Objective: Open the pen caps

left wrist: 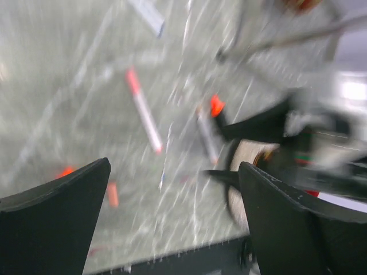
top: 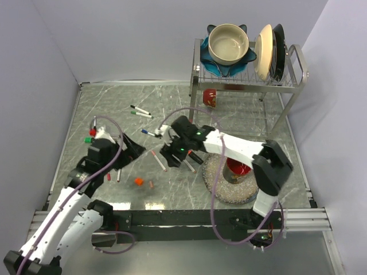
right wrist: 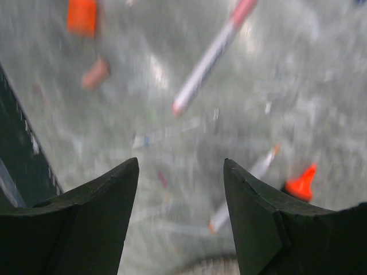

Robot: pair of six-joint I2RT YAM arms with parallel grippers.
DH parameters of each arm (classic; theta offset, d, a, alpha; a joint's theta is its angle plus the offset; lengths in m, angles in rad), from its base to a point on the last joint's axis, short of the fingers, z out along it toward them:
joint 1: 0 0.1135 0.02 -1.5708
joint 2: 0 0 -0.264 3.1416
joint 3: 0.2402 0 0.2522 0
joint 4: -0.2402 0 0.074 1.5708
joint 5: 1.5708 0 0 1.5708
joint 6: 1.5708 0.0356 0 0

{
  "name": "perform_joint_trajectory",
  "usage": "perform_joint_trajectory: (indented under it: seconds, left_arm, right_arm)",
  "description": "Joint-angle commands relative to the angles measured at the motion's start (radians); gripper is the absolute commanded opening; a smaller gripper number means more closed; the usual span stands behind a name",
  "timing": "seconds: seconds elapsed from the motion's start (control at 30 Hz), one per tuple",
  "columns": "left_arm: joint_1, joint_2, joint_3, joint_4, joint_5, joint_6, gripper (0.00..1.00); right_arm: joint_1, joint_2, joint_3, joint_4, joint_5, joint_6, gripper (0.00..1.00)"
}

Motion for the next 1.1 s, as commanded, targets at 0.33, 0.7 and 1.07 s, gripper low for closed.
perform_joint_trajectory:
  seconds: [0.33, 0.7, 1.07]
  left_arm:
    - [0.005, -0.11, 0.167, 0.029, -0.33, 0.345, 0.99]
    - [0.01, -0.239, 0.143, 0.054, -0.356, 0.348, 0.99]
    - [0.028, -0.236, 0.138, 0.064, -0.321, 0.353, 0.99]
  right_arm:
    - [0.09, 0.337, 0.384, -0.119, 0.211, 0.172, 0.65]
    - [0.143, 0.422, 0.39, -0.137, 0.251, 0.154, 0.59]
    - [0.154, 0.452, 0.352, -0.132, 0.307, 0.147, 0.18]
